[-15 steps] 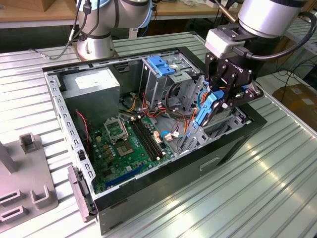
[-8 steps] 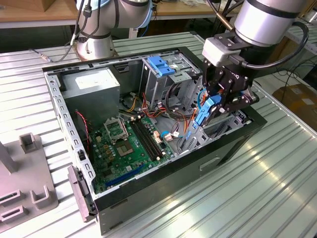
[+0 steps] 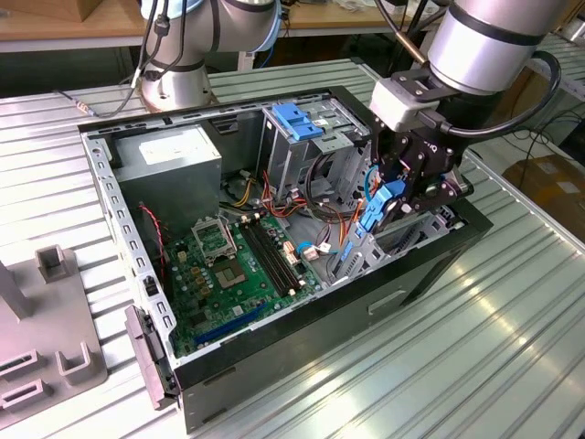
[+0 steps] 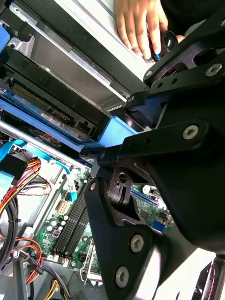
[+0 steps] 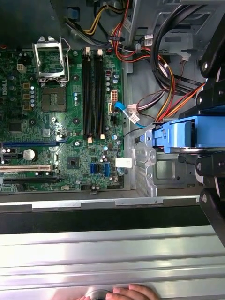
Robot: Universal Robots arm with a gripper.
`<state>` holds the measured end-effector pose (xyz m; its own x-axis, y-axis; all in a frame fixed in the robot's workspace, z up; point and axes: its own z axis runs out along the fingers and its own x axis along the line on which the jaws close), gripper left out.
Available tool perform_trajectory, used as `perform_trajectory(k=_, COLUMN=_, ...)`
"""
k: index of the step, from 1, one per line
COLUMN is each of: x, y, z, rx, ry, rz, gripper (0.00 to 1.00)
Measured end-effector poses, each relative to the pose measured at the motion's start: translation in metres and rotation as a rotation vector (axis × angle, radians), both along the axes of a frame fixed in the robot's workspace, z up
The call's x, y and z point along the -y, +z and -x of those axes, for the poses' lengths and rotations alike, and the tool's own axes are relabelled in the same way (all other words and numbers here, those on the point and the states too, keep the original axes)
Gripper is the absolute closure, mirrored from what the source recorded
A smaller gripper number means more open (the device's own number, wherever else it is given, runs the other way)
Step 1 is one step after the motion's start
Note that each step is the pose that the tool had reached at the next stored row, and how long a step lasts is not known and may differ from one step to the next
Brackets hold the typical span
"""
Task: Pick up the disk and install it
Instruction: 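Insert the disk into the insertion slot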
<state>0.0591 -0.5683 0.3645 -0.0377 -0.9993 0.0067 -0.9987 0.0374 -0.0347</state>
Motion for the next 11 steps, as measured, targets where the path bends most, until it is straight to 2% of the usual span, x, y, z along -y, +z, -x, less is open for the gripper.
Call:
perform_trajectory(k=7, x=0.0, y=-0.0002, z=0.0, rx=0.0, ry=0.0, rz=-0.0001, gripper=0.63)
perform_trajectory(k=11, x=0.0, y=-0.0051, z=0.0, rx=0.0, ry=0.0, rz=-0.0003, gripper=0.63)
